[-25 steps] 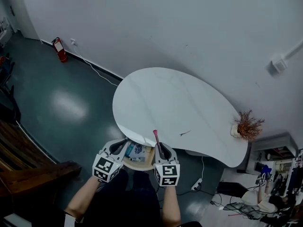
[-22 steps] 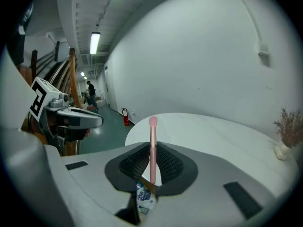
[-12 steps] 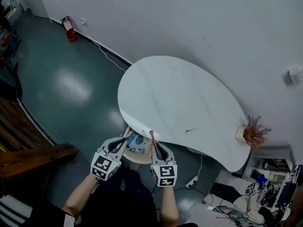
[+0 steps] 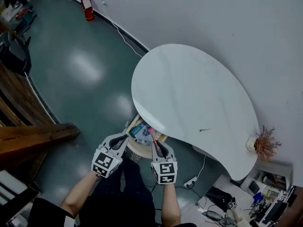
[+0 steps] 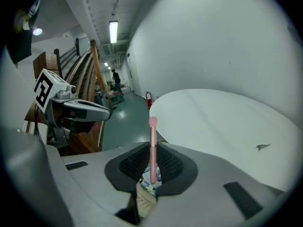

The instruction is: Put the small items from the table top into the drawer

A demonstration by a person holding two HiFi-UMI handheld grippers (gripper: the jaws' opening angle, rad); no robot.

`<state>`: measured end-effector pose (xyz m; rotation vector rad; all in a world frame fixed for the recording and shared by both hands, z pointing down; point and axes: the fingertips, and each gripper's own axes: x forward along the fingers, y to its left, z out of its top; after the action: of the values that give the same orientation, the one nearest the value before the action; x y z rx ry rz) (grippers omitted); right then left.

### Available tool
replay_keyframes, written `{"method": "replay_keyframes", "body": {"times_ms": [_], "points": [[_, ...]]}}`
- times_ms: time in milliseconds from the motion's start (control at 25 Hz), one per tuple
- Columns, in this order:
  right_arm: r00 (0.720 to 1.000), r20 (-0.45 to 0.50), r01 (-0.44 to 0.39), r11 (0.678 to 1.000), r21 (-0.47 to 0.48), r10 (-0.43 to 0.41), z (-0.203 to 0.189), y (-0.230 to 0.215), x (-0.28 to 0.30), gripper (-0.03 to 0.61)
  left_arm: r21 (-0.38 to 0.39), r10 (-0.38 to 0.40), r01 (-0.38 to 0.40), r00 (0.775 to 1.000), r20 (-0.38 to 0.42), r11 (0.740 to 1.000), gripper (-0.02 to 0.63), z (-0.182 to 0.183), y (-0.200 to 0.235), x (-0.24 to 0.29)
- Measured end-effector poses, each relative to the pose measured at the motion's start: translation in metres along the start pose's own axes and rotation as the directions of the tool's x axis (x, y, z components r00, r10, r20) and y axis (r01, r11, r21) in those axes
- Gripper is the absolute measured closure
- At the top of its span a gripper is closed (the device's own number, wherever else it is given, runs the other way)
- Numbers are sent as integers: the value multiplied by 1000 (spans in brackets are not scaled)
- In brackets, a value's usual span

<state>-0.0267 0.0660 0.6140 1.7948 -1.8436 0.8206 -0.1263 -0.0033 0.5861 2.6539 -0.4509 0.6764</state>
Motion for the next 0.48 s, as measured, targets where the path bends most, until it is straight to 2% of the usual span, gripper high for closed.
{"method": "replay_keyframes", "body": {"times_ms": [280, 480], "points": [[998, -37, -47, 999, -10, 47, -32, 8, 29, 514, -19, 33, -33, 999, -10, 999, 588, -35, 10, 3], [996, -70, -65, 996, -65, 61, -49, 4, 47, 514, -36, 43, -43, 999, -24, 998, 588, -54, 14, 7]]}}
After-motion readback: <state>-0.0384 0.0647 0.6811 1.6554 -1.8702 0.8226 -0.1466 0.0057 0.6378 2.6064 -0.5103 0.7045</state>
